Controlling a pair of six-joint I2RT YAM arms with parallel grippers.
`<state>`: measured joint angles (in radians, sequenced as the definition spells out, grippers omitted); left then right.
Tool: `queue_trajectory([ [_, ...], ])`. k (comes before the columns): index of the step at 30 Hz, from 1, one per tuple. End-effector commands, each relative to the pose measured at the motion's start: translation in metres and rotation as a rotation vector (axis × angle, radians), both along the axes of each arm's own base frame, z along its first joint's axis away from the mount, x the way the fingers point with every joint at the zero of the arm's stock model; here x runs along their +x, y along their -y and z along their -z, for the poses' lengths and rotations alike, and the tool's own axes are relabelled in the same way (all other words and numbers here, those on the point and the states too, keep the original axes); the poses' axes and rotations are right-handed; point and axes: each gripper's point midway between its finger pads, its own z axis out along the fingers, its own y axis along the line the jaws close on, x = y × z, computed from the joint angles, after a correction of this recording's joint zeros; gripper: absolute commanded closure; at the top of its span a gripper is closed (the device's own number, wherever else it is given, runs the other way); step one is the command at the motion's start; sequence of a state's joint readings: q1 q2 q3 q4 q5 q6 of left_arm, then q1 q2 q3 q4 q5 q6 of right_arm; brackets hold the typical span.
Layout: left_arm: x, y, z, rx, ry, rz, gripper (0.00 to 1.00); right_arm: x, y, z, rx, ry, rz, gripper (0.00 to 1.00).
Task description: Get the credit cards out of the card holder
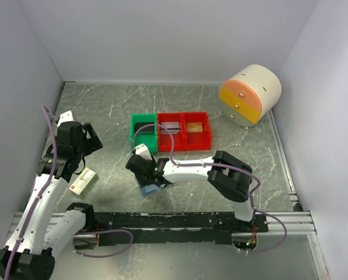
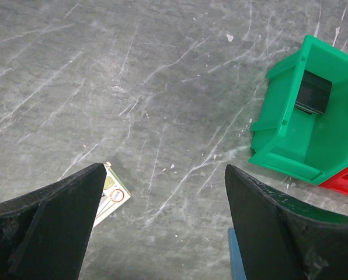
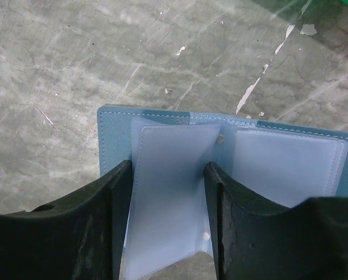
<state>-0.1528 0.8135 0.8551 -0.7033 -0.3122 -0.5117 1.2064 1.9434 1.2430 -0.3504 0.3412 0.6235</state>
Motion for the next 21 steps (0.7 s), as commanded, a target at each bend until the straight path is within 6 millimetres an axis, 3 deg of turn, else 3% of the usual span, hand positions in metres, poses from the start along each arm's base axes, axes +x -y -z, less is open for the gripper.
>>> queue_trajectory([
  [1,0.001,0.000,-0.001,0.000,0.010,0.011,0.05,-0.011,0.030,0.043,-0.111,-0.079,0.001,0.58],
  [10,0.002,0.002,-0.001,-0.006,0.012,0.024,0.05,-0.005,0.019,0.030,0.047,-0.122,0.011,0.81],
  [13,0.004,0.014,-0.001,-0.044,0.013,0.081,0.06,-0.004,0.013,0.028,0.073,-0.127,0.010,0.82],
  [17,-0.006,0.060,0.004,-0.217,-0.007,0.273,0.07,-0.003,0.002,0.014,0.114,-0.132,-0.003,0.64],
  [21,-0.023,0.098,0.010,-0.411,-0.036,0.405,0.07,0.003,-0.015,-0.038,0.250,-0.067,-0.042,0.38],
])
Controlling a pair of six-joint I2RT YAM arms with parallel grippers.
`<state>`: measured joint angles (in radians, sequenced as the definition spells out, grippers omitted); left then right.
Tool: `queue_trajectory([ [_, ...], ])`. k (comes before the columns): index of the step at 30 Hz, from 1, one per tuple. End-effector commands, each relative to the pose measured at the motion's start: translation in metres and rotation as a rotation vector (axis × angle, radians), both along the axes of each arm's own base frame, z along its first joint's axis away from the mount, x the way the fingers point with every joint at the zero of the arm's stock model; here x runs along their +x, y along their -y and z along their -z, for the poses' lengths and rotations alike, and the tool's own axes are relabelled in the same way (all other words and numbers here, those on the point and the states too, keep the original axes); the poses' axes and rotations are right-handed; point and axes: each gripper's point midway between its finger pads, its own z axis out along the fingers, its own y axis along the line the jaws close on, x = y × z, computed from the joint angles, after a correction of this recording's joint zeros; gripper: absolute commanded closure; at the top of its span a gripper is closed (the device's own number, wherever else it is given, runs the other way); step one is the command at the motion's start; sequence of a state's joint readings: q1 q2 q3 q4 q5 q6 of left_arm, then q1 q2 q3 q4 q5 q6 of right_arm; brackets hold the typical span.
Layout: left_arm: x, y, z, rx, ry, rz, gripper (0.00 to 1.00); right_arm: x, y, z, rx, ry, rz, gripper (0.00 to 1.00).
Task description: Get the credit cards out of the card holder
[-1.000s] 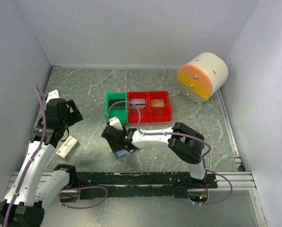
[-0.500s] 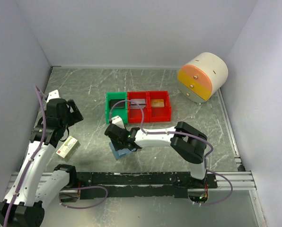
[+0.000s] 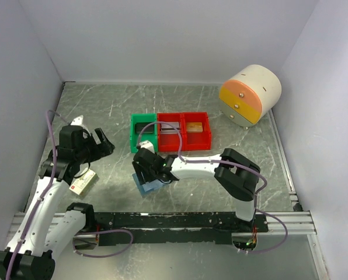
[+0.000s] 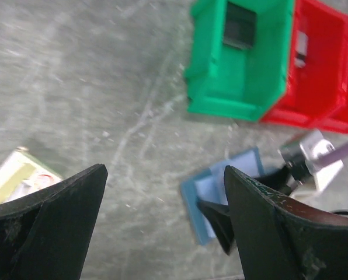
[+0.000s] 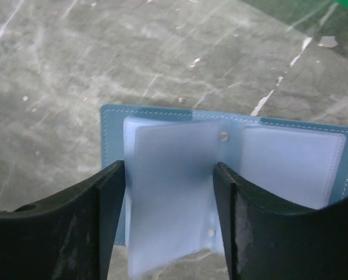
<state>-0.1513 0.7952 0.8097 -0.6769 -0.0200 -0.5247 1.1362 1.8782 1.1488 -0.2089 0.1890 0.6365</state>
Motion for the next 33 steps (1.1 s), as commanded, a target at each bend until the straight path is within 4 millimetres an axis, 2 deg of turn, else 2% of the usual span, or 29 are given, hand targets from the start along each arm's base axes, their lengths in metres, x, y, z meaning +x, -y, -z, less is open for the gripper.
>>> queue_trajectory([
  [1,-0.020,0.054,0.003,-0.257,-0.036,0.207,0.07,-0.001,-0.013,-0.044,0.126,0.036,-0.038,0.34],
  [3,-0.028,0.063,0.013,-0.304,-0.075,0.234,0.08,0.003,-0.014,-0.071,0.184,0.075,-0.039,0.30],
  [5,-0.034,0.068,0.020,-0.332,-0.097,0.249,0.08,0.009,-0.006,-0.086,0.210,0.101,-0.011,0.29],
  [9,-0.044,0.085,0.027,-0.396,-0.121,0.311,0.09,0.023,0.030,-0.087,0.210,0.106,0.095,0.30],
  [10,-0.046,0.090,0.029,-0.406,-0.132,0.328,0.09,0.021,0.041,-0.077,0.201,0.083,0.098,0.31],
  [13,-0.052,0.106,0.039,-0.410,-0.165,0.349,0.11,0.018,0.057,-0.062,0.191,0.041,0.102,0.36],
  [18,-0.068,0.139,0.062,-0.376,-0.232,0.384,0.16,0.009,0.062,-0.040,0.193,-0.023,0.089,0.45],
  [26,-0.077,0.143,0.094,-0.326,-0.285,0.346,0.16,0.015,0.075,-0.015,0.081,-0.037,0.138,0.47],
  [33,-0.081,0.146,0.111,-0.308,-0.326,0.357,0.16,0.014,0.083,-0.002,0.033,-0.044,0.157,0.47],
])
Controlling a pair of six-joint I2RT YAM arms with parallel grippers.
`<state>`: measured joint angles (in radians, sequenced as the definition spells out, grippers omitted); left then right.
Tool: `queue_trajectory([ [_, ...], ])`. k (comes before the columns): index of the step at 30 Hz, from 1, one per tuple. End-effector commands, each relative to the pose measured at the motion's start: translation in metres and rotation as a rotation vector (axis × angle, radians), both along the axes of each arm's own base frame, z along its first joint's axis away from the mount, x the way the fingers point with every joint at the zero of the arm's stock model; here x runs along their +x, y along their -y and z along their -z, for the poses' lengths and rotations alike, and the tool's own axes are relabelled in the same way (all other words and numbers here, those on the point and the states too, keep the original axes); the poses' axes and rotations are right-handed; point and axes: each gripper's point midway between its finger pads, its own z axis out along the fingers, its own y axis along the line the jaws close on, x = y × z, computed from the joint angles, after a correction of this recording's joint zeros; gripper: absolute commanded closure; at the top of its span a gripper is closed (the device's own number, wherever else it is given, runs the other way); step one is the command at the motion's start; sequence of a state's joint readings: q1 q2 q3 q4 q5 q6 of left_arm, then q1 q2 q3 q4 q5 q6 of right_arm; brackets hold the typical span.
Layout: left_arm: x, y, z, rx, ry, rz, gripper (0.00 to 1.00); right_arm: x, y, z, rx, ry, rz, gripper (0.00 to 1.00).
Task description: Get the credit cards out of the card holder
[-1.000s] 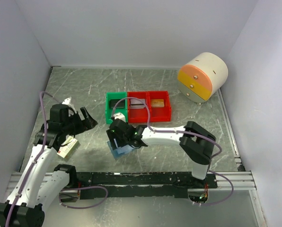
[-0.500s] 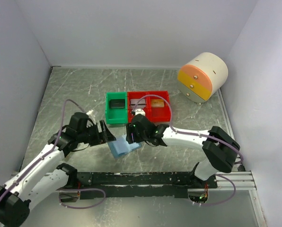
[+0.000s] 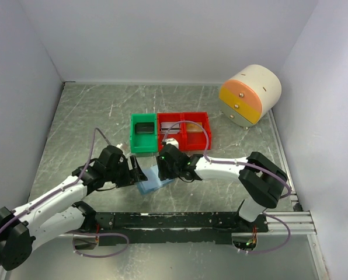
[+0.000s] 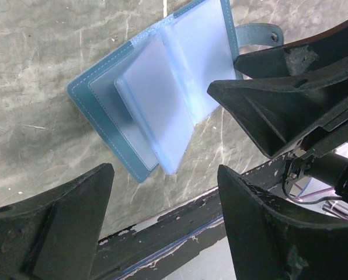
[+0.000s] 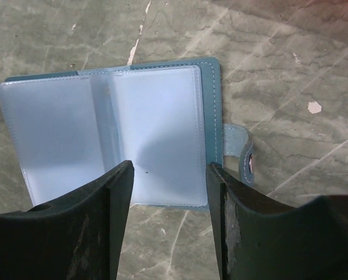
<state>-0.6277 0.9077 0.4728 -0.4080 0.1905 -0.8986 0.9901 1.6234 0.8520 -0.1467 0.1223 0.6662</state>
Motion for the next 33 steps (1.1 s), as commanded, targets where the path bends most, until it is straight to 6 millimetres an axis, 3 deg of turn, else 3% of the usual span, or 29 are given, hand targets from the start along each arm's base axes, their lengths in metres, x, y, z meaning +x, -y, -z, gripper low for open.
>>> queue_trajectory([
  [1,0.006,0.006,0.005,-0.005,0.022,-0.008,0.17,0.004,0.002,0.005,-0.024,-0.002,0.027,0.47],
  [5,0.006,0.014,0.014,-0.027,0.011,0.010,0.19,0.000,0.004,0.011,-0.014,-0.021,0.037,0.47],
  [10,0.011,0.015,0.026,-0.005,0.018,-0.021,0.32,-0.006,0.003,0.014,0.025,-0.040,0.040,0.49],
  [19,0.016,0.029,0.021,-0.043,0.051,0.017,0.61,-0.016,-0.018,-0.002,0.218,-0.068,0.020,0.69],
  [28,0.018,0.032,0.012,-0.055,0.078,0.035,0.81,-0.019,-0.027,-0.012,0.308,-0.080,0.031,0.83],
  [33,0.017,0.029,0.020,-0.006,0.050,0.045,0.93,-0.022,-0.034,-0.021,0.390,-0.090,0.021,0.87],
])
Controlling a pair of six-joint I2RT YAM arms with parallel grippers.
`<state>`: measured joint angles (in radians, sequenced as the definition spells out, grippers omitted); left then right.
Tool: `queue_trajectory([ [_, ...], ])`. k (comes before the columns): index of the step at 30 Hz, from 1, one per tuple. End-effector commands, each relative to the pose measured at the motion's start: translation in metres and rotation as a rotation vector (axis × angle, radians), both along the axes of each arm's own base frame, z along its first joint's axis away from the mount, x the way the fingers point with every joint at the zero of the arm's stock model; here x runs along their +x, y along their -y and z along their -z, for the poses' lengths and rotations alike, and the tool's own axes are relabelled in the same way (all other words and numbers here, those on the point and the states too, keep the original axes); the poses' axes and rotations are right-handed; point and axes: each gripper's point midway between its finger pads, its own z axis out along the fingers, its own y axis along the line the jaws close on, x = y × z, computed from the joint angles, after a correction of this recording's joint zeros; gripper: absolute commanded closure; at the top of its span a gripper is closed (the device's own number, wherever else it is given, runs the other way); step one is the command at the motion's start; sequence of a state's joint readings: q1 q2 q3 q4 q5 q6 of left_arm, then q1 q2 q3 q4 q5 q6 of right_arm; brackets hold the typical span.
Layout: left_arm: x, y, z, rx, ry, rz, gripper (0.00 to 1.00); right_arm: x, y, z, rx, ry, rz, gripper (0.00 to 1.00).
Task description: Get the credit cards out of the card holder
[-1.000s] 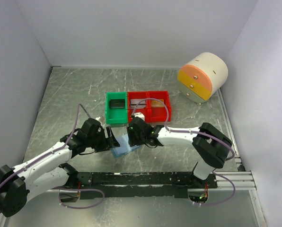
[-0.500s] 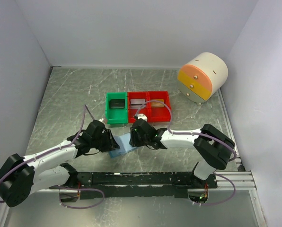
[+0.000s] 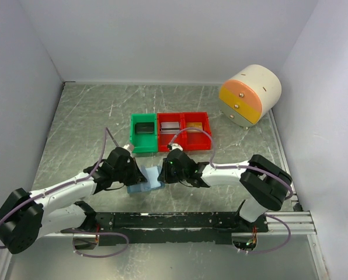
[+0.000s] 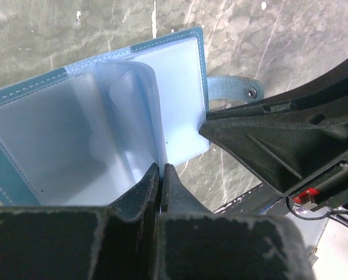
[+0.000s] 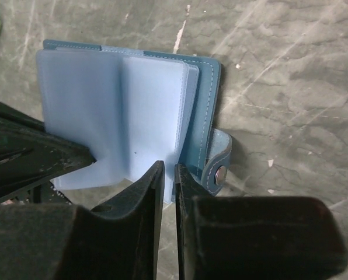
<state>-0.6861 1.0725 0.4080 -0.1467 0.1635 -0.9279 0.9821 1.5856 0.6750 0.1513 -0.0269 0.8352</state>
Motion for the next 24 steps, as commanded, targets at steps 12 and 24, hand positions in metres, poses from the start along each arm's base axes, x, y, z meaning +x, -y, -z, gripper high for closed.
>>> queue_trajectory([
  [12,0.002,0.001,-0.004,0.011,0.031,0.020,0.93,-0.001,-0.038,-0.040,0.272,-0.034,-0.034,0.75],
  [24,0.001,-0.001,-0.004,0.018,0.031,0.013,0.93,0.009,-0.032,-0.018,0.156,-0.055,0.026,0.69],
])
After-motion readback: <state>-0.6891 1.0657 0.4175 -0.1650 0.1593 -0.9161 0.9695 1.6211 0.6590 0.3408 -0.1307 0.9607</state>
